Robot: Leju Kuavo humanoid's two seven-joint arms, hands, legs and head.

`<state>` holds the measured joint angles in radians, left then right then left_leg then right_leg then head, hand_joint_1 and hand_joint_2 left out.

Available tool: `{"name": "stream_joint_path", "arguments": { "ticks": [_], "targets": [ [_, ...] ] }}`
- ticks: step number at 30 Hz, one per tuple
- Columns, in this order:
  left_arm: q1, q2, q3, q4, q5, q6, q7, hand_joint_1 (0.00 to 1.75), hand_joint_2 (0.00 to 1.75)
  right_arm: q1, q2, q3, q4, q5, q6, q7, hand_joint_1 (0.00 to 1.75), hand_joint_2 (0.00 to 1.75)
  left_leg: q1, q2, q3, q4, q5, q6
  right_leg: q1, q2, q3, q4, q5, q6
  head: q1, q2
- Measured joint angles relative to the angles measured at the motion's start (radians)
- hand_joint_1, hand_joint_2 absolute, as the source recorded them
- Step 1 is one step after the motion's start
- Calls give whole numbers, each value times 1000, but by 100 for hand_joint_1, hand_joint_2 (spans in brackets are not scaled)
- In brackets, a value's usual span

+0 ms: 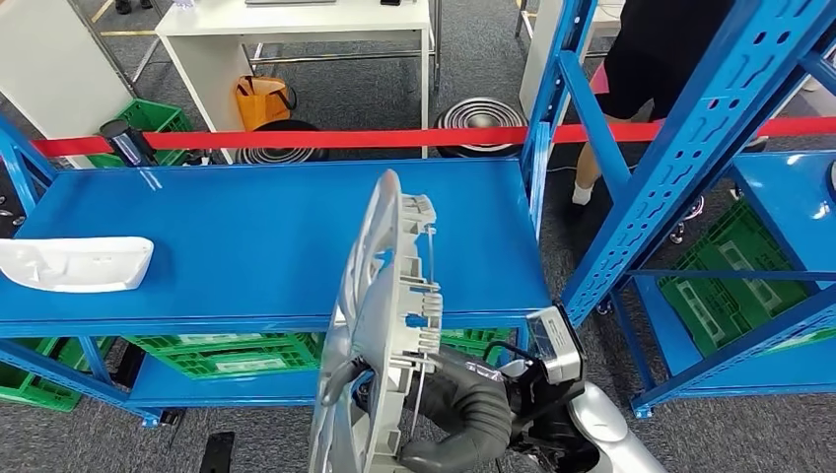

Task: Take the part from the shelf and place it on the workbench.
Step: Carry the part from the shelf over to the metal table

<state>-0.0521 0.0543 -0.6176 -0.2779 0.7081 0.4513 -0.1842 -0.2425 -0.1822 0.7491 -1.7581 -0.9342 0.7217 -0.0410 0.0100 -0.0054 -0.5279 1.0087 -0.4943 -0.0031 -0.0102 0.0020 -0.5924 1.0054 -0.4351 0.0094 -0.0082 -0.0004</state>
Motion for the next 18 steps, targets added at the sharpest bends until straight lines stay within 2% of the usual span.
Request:
{"name": "stream_joint_path", "arguments": {
  "ticks": [3,4,5,6,8,9,10,11,12,13,14,15,16,18],
  "targets": [
    [-1,-3,0,3,3,28,-11,0,175,17,0,-6,-11,7,2,-3,175,175,-5,2,-4,-16,15,17,0,-1,-7,-2,10,20,0,0],
    [-2,-5,0,3,3,31,-12,0,175,20,-1,-8,-14,8,3,-3,175,175,-3,4,-7,-24,25,24,0,-1,-15,7,0,23,1,0],
    [-3,-7,0,4,5,38,-16,0,175,21,-2,-10,-16,10,5,-4,175,175,-1,7,-12,-32,37,31,0,-1,-29,33,-23,21,2,0],
    [-5,-10,1,4,9,51,-23,0,175,22,-3,-12,-17,11,8,-4,175,175,0,9,-20,-36,47,36,0,-1,-49,81,-59,15,3,0],
    [-6,-15,10,4,25,100,-49,0,175,22,-5,-16,-17,15,16,-4,175,175,-2,11,-43,-37,63,41,-1,-1,-92,212,-132,10,3,0],
    [-6,-18,16,4,34,122,-59,0,175,22,-6,-19,-16,16,21,-4,175,175,-4,11,-55,-35,72,41,-1,-1,-101,261,-150,13,3,0],
    [-5,-19,23,5,41,134,-62,0,175,21,-7,-22,-14,16,26,-4,175,175,-4,11,-68,-34,80,40,-3,-1,-95,279,-151,21,3,0],
    [-4,-20,27,7,48,132,-57,0,175,21,-8,-24,-12,16,32,-4,175,175,-5,11,-80,-31,88,38,-4,-1,-69,257,-136,31,3,0],
    [-2,-20,31,9,54,119,-46,0,175,19,-8,-25,-10,16,39,-4,175,175,-5,10,-92,-27,95,35,-5,-1,-26,202,-116,40,3,0],
    [1,-20,34,11,59,102,-34,0,175,17,-8,-26,-8,16,45,-4,175,175,-6,10,-103,-22,101,31,-6,-1,26,127,-103,43,3,0],
    [5,-20,37,13,64,85,-24,0,175,14,-7,-27,-7,16,51,-4,175,175,-7,9,-113,-17,108,26,-4,0,73,56,-98,40,2,0],
    [10,-20,41,15,69,69,-16,0,175,12,-6,-27,-6,16,57,-4,175,175,-7,9,-119,-14,115,20,-2,1,103,7,-99,33,1,0],
    [14,-20,44,17,73,57,-11,0,175,9,-4,-27,-6,16,62,-4,175,175,-8,9,-124,-12,122,14,1,2,116,-19,-103,25,1,0],
    [21,-19,49,23,77,41,-4,0,175,8,-2,-27,-6,16,68,-4,175,175,-5,7,-128,-14,135,1,1,3,106,-25,-92,9,3,0]
  ]
}}
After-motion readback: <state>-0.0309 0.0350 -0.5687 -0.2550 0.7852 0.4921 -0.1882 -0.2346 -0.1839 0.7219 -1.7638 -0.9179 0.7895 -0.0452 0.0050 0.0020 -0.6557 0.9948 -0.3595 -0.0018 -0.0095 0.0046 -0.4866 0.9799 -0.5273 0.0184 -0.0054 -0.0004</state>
